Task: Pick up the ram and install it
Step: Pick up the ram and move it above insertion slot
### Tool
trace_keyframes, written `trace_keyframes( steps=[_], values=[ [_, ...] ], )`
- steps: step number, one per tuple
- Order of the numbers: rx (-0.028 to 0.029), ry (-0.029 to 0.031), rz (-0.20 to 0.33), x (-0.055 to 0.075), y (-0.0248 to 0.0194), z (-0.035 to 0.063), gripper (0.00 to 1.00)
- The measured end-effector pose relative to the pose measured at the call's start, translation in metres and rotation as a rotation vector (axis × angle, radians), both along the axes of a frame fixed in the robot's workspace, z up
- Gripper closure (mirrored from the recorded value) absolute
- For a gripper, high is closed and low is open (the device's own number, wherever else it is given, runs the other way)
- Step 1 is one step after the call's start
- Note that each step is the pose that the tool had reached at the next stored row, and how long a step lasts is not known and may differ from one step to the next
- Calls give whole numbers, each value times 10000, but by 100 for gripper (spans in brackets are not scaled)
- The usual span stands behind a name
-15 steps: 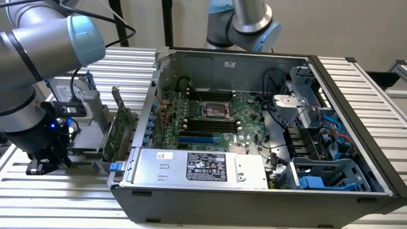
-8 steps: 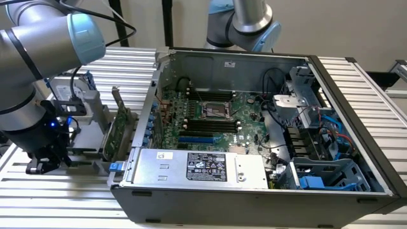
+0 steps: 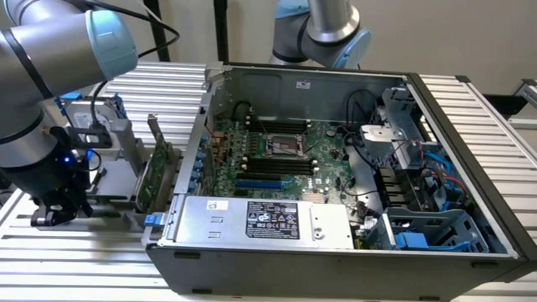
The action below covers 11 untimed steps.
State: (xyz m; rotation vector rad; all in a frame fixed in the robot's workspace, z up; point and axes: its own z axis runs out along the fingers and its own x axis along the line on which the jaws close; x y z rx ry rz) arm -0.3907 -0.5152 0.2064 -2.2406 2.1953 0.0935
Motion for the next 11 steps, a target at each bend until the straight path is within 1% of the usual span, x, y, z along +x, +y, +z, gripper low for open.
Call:
trace_keyframes(
  steps=[5, 7, 11],
  values=[
    [0, 0, -1, 0, 1, 105, 100],
    [0, -1, -1, 0, 1, 163, 100],
    [1, 0, 0, 2, 1, 328, 100]
  ],
)
